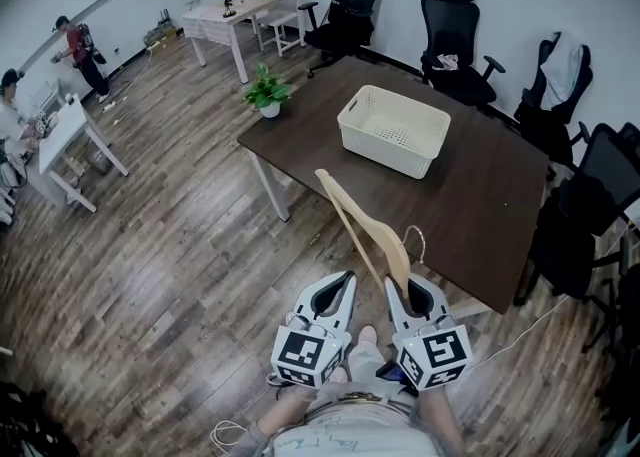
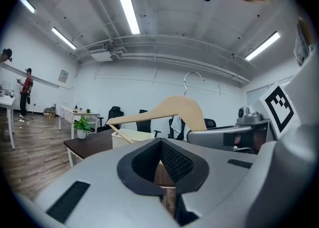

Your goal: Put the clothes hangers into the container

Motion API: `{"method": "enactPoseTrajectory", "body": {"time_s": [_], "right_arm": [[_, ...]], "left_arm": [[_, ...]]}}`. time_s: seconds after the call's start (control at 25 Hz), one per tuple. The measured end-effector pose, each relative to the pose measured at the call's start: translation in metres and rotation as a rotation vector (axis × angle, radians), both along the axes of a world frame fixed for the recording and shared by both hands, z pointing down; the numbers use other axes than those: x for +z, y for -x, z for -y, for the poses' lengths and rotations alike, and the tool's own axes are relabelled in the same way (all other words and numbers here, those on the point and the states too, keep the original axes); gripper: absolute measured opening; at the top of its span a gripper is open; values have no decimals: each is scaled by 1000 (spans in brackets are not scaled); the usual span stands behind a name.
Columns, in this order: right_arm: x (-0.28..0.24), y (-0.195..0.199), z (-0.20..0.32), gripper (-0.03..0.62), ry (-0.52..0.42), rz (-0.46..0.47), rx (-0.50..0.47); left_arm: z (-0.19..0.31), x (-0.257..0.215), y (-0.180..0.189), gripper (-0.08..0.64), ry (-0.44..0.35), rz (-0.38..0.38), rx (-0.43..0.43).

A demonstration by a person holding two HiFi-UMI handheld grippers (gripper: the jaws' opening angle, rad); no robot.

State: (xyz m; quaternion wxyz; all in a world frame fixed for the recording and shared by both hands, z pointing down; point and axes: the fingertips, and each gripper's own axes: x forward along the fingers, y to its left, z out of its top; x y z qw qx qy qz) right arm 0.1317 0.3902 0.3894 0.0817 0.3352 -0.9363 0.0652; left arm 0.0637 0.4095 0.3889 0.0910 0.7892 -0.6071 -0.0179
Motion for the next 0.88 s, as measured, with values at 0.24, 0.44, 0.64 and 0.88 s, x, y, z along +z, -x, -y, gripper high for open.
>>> {"method": "enactPoseTrajectory", "body": {"time_s": [0.24,0.44,0.64,0.88], "right_arm": [[0,15,41,60,11,0,-53],[-8,28,70,60,0,14,-95],[-14,26,100,60,-4,27,-112],[-13,14,131,60,-12,27,-132]], "left_arm": [[36,-3,12,11,7,6,-45],[65,-6,21,11,12,9,-68],[94,-13,15,11,7,9,-75],[123,-13,4,11,-8,-4,-91]]}}
